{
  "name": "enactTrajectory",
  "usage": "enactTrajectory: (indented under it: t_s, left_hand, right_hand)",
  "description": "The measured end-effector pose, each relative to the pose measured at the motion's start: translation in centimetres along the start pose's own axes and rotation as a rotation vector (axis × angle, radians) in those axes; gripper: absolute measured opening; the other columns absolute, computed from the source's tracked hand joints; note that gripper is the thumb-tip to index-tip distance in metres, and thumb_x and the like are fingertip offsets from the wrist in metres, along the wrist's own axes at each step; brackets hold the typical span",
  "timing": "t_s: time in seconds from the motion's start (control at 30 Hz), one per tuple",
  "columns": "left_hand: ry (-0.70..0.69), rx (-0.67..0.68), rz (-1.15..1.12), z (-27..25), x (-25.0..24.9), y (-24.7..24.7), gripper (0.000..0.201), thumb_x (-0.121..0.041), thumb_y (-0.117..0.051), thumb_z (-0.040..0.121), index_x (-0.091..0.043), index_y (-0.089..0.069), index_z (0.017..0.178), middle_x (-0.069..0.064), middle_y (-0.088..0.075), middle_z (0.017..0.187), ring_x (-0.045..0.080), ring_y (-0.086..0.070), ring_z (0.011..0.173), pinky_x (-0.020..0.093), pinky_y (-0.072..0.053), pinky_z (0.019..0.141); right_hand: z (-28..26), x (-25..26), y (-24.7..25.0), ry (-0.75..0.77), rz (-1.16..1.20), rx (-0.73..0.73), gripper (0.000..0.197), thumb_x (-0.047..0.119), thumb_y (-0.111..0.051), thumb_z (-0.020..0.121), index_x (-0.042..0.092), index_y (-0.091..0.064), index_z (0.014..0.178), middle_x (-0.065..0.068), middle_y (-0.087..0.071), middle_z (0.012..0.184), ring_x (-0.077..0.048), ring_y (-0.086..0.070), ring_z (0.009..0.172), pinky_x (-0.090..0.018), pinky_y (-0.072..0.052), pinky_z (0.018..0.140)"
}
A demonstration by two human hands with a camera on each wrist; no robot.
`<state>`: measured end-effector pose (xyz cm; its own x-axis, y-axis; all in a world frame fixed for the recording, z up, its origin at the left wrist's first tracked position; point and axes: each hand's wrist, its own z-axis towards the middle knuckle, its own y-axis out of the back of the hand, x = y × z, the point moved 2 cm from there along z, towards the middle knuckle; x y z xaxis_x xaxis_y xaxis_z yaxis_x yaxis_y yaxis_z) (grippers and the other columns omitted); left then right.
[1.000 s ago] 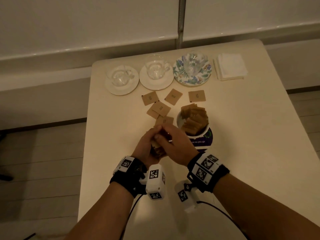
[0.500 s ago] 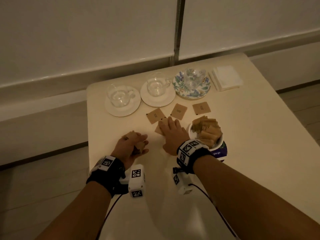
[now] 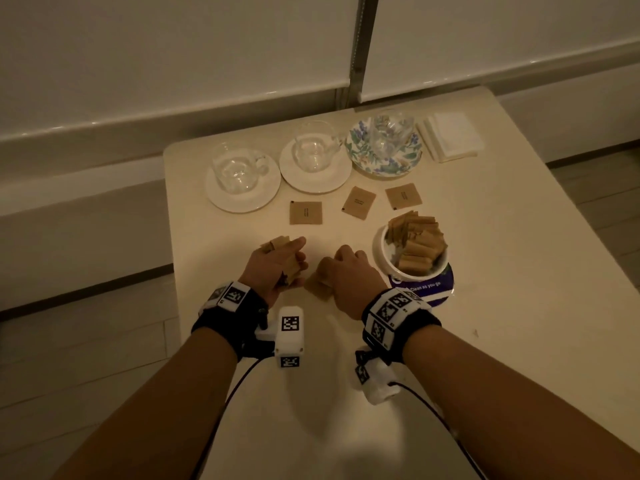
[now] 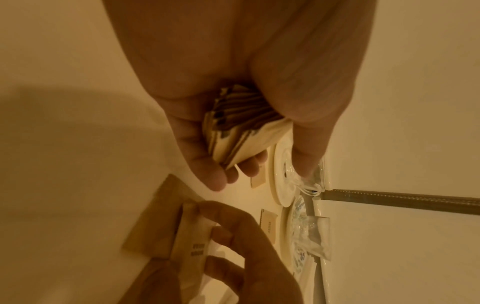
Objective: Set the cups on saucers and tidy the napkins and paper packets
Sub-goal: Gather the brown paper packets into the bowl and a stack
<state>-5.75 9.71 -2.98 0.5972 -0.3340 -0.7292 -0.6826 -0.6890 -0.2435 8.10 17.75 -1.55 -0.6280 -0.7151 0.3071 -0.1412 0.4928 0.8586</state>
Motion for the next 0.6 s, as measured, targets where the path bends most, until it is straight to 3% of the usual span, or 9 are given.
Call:
enactTrajectory:
  t_s: [0.17,0.27,0.37,0.47,0.53,0.6]
  left_hand:
    - [-0.006,-0.041,-0.029,-1.1,1.0,0.0,0.013,-0.026,-0.073,0.086,-0.021,-0.063,0.08,0.003,-0.065,0.079,0.019,-0.064,0.076,0.032,-0.054,0.06]
    - [-0.034,-0.029,-0.016,-1.9,1.2,-0.1,0.014,-0.029,-0.074,0.084,-0.019,-0.065,0.085,0.005,-0.066,0.083,0.02,-0.065,0.078,0.033,-0.055,0.06]
    - [-0.048,0.009,-0.001,-2.6,1.3,-0.9,0.033,-0.045,-0.072,0.076,-0.016,-0.064,0.087,0.005,-0.066,0.084,0.02,-0.064,0.076,0.032,-0.053,0.058]
    - [-0.011,0.069,-0.043,-3.3,1.5,-2.1,0.044,-0.059,-0.065,0.075,-0.016,-0.066,0.084,0.004,-0.067,0.076,0.019,-0.065,0.067,0.029,-0.05,0.053]
    - [0.009,0.124,-0.067,-3.8,1.8,-3.2,0.043,-0.06,-0.062,0.079,-0.018,-0.069,0.074,0.005,-0.066,0.071,0.019,-0.062,0.06,0.027,-0.048,0.049]
    - [0.032,0.146,-0.074,-4.3,2.1,-4.3,0.044,-0.06,-0.06,0.083,-0.02,-0.069,0.066,0.007,-0.063,0.068,0.021,-0.059,0.057,0.027,-0.046,0.049]
  right_hand:
    - [-1.1,-0.5,-0.9,-0.04,0.128,-0.041,0.036,0.023,-0.063,0.088,0.017,-0.052,0.122,-0.006,-0.049,0.116,-0.026,-0.049,0.105,-0.035,-0.047,0.083]
    - [-1.7,-1.0,-0.4,-0.064,0.315,-0.112,0.023,0.018,-0.054,0.092,0.011,-0.06,0.113,-0.007,-0.056,0.107,-0.025,-0.054,0.099,-0.032,-0.044,0.083]
    - [-2.5,-1.5,0.4,-0.103,0.66,-0.21,0.015,0.011,-0.055,0.09,0.008,-0.06,0.104,-0.005,-0.062,0.1,-0.023,-0.059,0.092,-0.034,-0.047,0.076]
    - [-3.5,-2.1,1.6,-0.121,1.074,-0.208,0.027,0.003,-0.061,0.088,0.013,-0.059,0.112,-0.007,-0.069,0.105,-0.024,-0.068,0.094,-0.042,-0.059,0.079]
    - [-4.0,-2.7,2.2,-0.081,1.133,-0.175,0.029,-0.001,-0.061,0.089,0.014,-0.058,0.113,-0.007,-0.071,0.103,-0.022,-0.069,0.09,-0.036,-0.06,0.075]
    - [-4.6,-3.2,2.7,-0.043,1.07,-0.161,0.025,0.002,-0.062,0.09,0.016,-0.057,0.11,-0.003,-0.071,0.097,-0.014,-0.068,0.08,-0.024,-0.055,0.066]
